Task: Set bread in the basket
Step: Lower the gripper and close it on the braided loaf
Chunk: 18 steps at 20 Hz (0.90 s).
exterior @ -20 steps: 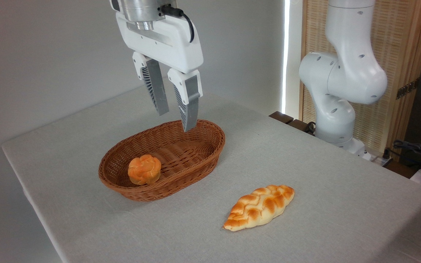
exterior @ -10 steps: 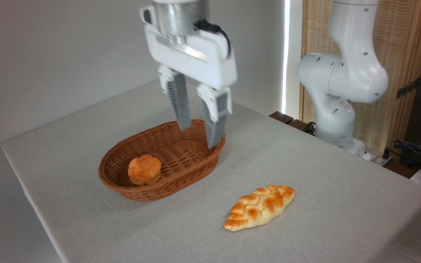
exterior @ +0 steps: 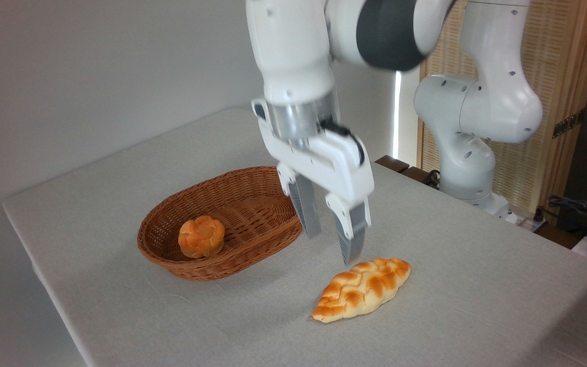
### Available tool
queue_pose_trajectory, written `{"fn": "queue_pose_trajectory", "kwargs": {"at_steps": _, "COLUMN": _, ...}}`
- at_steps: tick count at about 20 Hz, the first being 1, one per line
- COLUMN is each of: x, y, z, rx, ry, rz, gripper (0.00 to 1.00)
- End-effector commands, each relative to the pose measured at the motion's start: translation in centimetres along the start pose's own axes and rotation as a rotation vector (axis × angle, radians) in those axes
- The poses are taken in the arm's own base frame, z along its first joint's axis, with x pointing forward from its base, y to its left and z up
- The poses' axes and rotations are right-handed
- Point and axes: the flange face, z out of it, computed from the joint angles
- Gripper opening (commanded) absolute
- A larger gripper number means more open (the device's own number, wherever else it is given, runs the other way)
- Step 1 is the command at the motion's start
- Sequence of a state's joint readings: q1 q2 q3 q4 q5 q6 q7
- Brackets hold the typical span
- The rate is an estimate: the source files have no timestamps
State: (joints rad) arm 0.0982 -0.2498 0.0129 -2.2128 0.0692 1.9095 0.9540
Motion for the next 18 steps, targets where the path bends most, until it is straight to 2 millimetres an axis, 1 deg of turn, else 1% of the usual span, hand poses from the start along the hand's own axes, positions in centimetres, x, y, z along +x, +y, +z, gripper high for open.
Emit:
{"fn": "queue_pose_trajectory", "kwargs": {"at_steps": 1, "x": -2.6, "y": -0.4, "z": 2.8, "rx": 0.028, "ry": -0.038, "rz": 0.005, "gripper": 1.0}}
{"fn": "queue_pose_trajectory", "kwargs": {"at_steps": 2, "x": -3.2, "y": -0.8, "z": 3.0, "rx": 0.033, "ry": -0.04, "rz": -0.003, "gripper": 1.0}}
{"fn": "queue_pose_trajectory", "kwargs": {"at_steps": 3, "x": -3.3, "y": -1.0, "z": 3.1, "rx": 0.037, "ry": -0.047, "rz": -0.002, "gripper": 1.0}}
{"fn": "queue_pose_trajectory", "kwargs": {"at_steps": 5, "x": -3.5, "y": -1.0, "z": 3.3, "rx": 0.048, "ry": -0.068, "rz": 0.01, "gripper": 1.0}}
{"fn": "queue_pose_trajectory", "kwargs": {"at_steps": 9, "x": -3.4, "y": -0.7, "z": 4.8, "rx": 0.031, "ry": -0.08, "rz": 0.014, "gripper": 1.0}}
{"fn": "queue_pose_trajectory", "kwargs": {"at_steps": 11, "x": -3.5, "y": -0.5, "z": 5.2, "rx": 0.022, "ry": -0.083, "rz": 0.014, "gripper": 1.0}}
{"fn": "queue_pose_trajectory", "kwargs": {"at_steps": 18, "x": -3.1, "y": -0.5, "z": 5.4, "rx": 0.008, "ry": -0.054, "rz": -0.002, "gripper": 1.0}}
